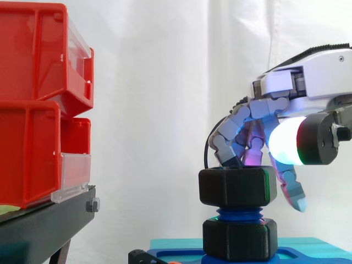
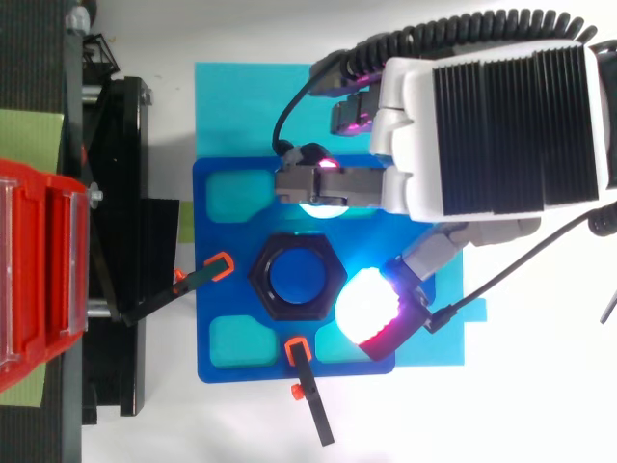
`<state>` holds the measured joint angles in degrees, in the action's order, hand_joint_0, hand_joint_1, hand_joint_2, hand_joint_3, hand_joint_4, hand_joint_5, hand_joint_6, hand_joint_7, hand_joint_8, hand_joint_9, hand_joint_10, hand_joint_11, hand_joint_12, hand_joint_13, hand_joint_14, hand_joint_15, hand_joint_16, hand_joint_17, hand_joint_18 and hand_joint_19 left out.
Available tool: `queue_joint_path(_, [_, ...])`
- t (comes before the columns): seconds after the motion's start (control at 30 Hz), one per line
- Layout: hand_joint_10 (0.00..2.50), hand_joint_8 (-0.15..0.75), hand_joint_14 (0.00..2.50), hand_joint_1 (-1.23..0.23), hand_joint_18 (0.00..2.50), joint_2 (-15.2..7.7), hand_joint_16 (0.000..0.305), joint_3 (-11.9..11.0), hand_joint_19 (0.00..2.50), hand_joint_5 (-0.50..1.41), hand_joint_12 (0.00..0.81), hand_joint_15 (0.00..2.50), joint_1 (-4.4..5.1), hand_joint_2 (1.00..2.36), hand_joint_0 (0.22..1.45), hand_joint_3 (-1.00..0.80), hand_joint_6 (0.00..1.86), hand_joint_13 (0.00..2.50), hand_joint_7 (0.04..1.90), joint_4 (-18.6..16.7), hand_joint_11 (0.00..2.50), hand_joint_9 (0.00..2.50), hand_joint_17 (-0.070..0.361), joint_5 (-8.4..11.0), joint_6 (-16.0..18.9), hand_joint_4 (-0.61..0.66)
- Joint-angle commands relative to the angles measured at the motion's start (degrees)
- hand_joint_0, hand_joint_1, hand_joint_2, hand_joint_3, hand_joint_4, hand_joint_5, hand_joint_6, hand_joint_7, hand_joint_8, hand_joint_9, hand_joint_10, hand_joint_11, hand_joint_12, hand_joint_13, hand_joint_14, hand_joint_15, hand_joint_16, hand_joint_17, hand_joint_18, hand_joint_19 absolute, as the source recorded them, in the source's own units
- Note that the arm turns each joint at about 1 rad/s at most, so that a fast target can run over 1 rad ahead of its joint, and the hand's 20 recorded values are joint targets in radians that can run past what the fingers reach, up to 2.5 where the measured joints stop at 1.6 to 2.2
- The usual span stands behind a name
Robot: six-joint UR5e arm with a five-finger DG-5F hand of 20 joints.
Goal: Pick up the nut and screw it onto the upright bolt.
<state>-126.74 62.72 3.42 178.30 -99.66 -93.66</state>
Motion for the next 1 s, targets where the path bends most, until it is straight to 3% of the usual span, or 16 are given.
queue_joint_path(0.0, [0.01, 0.255, 0.00, -0.17, 0.93, 0.0, 0.012, -0.1, 0.14, 0.07, 0.176, 0.07, 0.01, 1.00, 0.50, -0.50, 0.66, 1.25, 1.20, 0.0, 0.17, 1.75, 0.027, -0.01, 0.0, 0.09])
queue_joint_path(0.1, [0.01, 0.278, 0.00, -0.13, 0.81, 0.0, 0.018, 0.0, 0.12, 0.06, 0.208, 0.05, 0.01, 1.00, 0.49, -0.50, 0.53, 1.14, 1.42, 0.0, 0.15, 1.63, 0.040, -0.01, 0.1, 0.15])
queue_joint_path(0.27, [0.00, 0.287, 0.00, -0.11, 0.72, 0.0, 0.025, -0.1, 0.11, -0.02, 0.245, 0.05, 0.27, 1.00, 0.48, -0.50, 0.50, 1.00, 1.17, -0.3, 0.13, 1.40, 0.056, -0.10, 0.5, 0.22])
queue_joint_path(0.43, [0.00, 0.277, 0.00, -0.10, 0.65, 0.0, 0.030, -2.0, 0.12, -0.07, 0.270, 0.02, 0.62, 1.00, 0.47, -0.50, 0.50, 0.89, 0.90, -0.8, 0.06, 1.24, 0.068, -0.10, 0.7, 0.26])
queue_joint_path(0.7, [0.00, 0.277, 0.00, -0.10, 0.59, 0.0, 0.032, -2.3, 0.10, -0.09, 0.278, 0.01, 1.15, 1.00, 0.46, -0.50, 0.50, 0.80, 0.76, -1.0, 0.00, 1.13, 0.073, -0.10, 0.8, 0.23])
queue_joint_path(0.87, [0.00, 0.268, 0.00, -0.08, 0.50, 0.0, 0.037, -2.3, 0.10, -0.10, 0.294, 0.00, 1.94, 1.00, 0.45, -0.50, 0.50, 0.72, 0.72, -3.7, 0.00, 1.01, 0.083, -0.10, 1.2, 0.22])
queue_joint_path(0.97, [0.00, 0.265, 0.00, -0.07, 0.26, 0.0, 0.037, -2.3, 0.00, -0.11, 0.315, 0.00, 2.38, 1.00, 0.45, -0.50, 0.50, 0.55, 0.71, -4.2, 0.00, 0.88, 0.084, 0.08, 1.8, 0.21])
